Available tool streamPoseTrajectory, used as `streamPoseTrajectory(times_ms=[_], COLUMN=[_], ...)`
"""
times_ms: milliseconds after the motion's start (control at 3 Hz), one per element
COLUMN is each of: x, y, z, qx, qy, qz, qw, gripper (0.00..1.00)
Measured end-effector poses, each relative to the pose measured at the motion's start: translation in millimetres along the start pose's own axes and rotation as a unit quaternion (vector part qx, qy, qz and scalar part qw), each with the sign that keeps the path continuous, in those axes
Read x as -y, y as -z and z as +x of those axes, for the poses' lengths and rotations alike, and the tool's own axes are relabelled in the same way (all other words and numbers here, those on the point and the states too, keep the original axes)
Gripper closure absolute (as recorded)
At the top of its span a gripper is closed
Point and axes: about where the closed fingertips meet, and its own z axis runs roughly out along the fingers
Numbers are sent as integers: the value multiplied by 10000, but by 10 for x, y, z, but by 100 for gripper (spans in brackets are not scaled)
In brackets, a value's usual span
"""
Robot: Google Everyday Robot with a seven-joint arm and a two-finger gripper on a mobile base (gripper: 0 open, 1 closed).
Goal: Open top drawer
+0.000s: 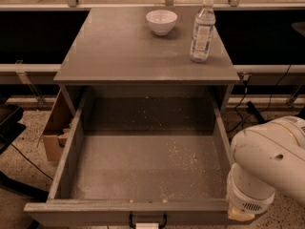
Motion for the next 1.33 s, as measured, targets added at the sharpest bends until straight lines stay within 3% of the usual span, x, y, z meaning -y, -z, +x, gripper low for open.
streamPoseTrajectory(times_ms=[333,667,1333], x=[0,0,648], y=[0,0,921], z=[0,0,442], qx=[0,0,144], qy=[0,0,17], qz=[0,0,404], qw=[10000,10000,9991], gripper=[28,4,0])
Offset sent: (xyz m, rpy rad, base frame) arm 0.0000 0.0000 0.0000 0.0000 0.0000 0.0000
